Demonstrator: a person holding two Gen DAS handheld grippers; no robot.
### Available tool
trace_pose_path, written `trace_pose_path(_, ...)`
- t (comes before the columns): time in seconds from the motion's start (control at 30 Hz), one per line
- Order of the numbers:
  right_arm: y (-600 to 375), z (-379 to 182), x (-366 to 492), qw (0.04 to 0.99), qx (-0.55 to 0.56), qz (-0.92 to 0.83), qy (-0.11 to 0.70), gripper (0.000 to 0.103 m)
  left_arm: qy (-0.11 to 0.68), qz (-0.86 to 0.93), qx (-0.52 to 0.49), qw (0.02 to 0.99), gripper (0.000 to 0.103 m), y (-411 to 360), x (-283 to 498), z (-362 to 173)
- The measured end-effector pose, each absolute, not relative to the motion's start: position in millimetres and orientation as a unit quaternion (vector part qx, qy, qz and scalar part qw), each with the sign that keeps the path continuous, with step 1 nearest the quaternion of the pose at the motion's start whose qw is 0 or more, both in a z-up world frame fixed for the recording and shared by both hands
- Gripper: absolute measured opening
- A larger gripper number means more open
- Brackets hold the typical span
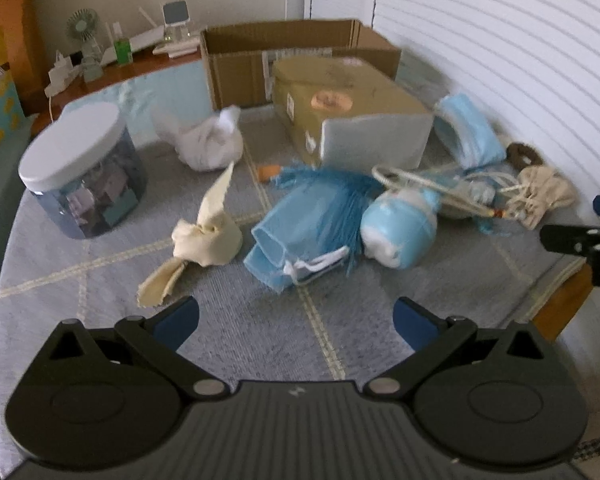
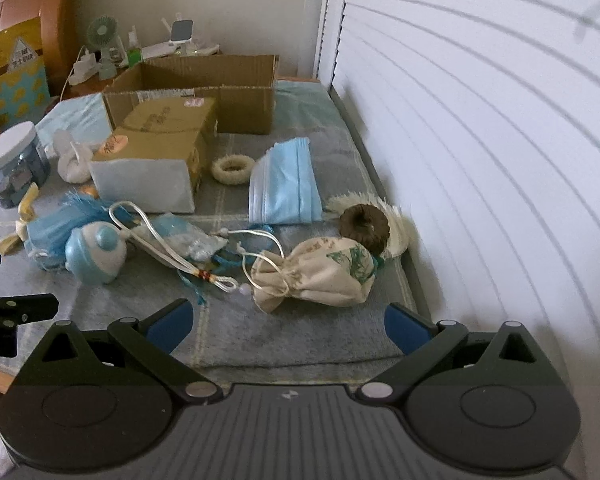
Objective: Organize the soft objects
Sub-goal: 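Close the left tool on the cream cloth knot while the right tool grasps the drawstring bag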
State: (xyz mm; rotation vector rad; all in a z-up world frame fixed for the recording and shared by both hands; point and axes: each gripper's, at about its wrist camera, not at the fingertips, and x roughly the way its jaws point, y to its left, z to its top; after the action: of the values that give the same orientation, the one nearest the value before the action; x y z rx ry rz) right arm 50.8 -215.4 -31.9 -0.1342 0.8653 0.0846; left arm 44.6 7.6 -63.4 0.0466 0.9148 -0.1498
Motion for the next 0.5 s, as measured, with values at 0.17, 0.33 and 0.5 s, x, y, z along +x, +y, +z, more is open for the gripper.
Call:
trace_pose_path(0.17,-219,-43,56,0.903,-0.076,0.05,0.42,0.103,0.445,-0.08,0.023,0.892,0.102,9,48,-72)
trace_pose_path(0.33,-226,-54,66,0.901,-0.073,0.059,0.423,0.103,0.438,-0.087,0.029,0.894,0.103,11,51,-73)
trace_pose_path(0.5,-231,-67,75,0.897,-0.062,0.063,0.433,0.103,0.439,-0.091,0.031,0.893,0.103,12,54,-73)
